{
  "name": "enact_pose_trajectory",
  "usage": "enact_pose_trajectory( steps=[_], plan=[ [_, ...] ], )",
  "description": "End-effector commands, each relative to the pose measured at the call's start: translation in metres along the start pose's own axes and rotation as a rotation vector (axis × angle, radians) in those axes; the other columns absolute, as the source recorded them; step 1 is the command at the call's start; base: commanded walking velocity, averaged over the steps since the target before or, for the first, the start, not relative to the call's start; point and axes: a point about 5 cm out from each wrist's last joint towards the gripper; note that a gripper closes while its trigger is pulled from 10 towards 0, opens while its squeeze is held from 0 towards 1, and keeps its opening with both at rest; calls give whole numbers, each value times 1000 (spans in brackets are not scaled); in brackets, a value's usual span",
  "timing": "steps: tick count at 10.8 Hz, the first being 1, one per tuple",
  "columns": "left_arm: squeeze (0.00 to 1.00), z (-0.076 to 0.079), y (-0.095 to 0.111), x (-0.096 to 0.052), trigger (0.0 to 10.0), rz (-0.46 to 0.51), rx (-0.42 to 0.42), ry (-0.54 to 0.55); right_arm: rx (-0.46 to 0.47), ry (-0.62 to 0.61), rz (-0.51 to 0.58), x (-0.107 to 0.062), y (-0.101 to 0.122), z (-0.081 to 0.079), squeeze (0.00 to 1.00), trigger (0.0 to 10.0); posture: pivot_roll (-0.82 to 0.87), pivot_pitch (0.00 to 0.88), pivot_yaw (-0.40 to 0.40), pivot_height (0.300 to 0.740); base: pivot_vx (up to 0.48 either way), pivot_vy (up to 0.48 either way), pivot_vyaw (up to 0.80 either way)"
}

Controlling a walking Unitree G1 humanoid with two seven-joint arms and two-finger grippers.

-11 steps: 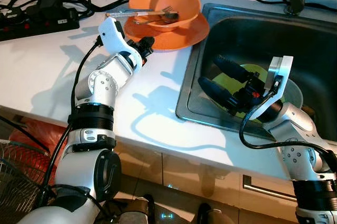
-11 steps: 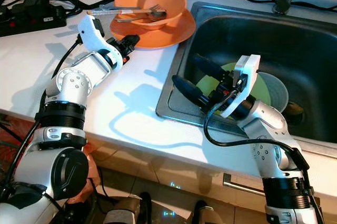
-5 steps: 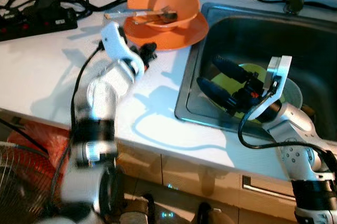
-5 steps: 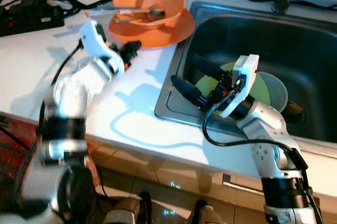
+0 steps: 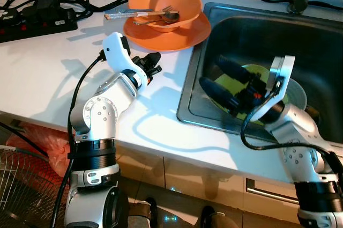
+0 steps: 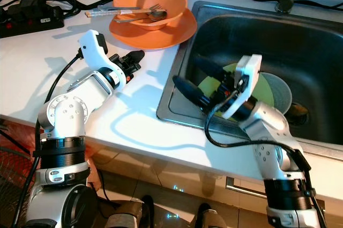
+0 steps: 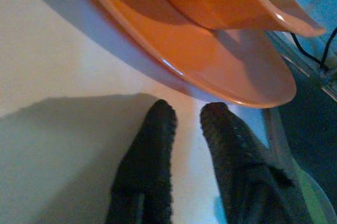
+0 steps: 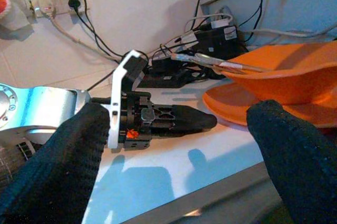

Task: Kitchen organization

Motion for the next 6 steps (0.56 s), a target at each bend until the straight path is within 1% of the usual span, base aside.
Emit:
enact_pose_trajectory(
  steps=[1, 2, 3, 5, 6],
  plan=[
    [1000, -15, -30, 2, 10000, -136, 3, 87, -11, 15, -7, 0, -1, -2, 0, 10000, 123, 222, 39, 740, 0, 0, 0],
    [1000, -14, -29, 2, 10000, -129, -2, 92, -12, 15, -8, -1, -1, -2, 0, 10000, 116, 216, 39, 740, 0, 0, 0],
    [1000, -15, -23, 3, 10000, -107, -20, 98, -15, 13, -8, -1, 0, -2, 0, 10000, 113, 214, 39, 740, 0, 0, 0],
    [1000, -18, -16, 5, 10000, -86, -29, 110, -17, 14, -8, -1, 0, -2, 0, 10000, 113, 209, 41, 740, 0, 0, 0],
    [1000, -17, -13, 6, 10000, -79, -30, 105, -17, 14, -7, -1, -1, -2, 0, 10000, 113, 208, 42, 740, 0, 0, 0]
  ],
)
Point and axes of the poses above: a point about 5 cm out from each wrist's last joint towards the gripper, its own x axis pointing out of the wrist towards the gripper, its own y axis along the axis of the wrist's last joint, z = x × y, and after that the axes turned 4 degrees about x, right-handed
